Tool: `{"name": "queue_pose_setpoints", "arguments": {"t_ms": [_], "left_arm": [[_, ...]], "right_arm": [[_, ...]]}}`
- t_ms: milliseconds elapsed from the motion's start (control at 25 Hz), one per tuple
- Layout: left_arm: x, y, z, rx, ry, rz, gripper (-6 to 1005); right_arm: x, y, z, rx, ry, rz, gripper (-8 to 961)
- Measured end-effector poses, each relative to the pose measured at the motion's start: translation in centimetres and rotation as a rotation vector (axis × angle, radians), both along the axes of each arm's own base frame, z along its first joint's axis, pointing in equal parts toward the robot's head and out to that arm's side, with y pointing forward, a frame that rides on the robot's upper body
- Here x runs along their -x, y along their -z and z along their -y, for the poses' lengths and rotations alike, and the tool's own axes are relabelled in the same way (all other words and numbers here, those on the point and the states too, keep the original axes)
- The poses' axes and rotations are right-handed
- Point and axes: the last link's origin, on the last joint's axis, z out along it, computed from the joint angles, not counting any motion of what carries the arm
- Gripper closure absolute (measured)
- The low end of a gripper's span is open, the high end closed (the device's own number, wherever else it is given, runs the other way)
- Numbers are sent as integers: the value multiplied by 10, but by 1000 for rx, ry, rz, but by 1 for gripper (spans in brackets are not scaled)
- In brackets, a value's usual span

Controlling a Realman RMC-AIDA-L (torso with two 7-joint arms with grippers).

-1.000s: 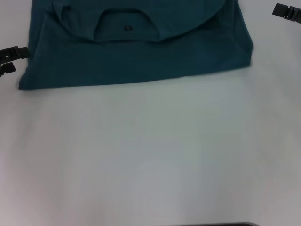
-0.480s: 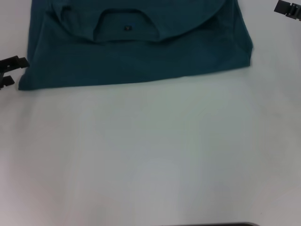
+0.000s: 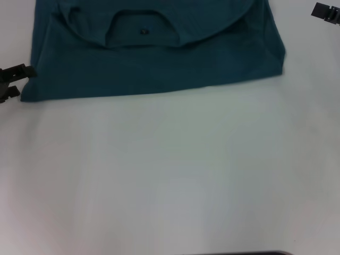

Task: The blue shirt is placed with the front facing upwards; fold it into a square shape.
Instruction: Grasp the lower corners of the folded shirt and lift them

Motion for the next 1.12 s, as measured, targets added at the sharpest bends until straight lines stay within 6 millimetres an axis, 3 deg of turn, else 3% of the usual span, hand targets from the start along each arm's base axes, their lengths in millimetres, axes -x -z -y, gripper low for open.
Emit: {"name": "queue_pose_setpoints", "arguments": {"t_ms": [1120], "left_arm": [[-21, 20, -13, 75, 61, -13, 123]], "right_arm": [[-2, -3, 7, -3, -11, -16, 37]]}}
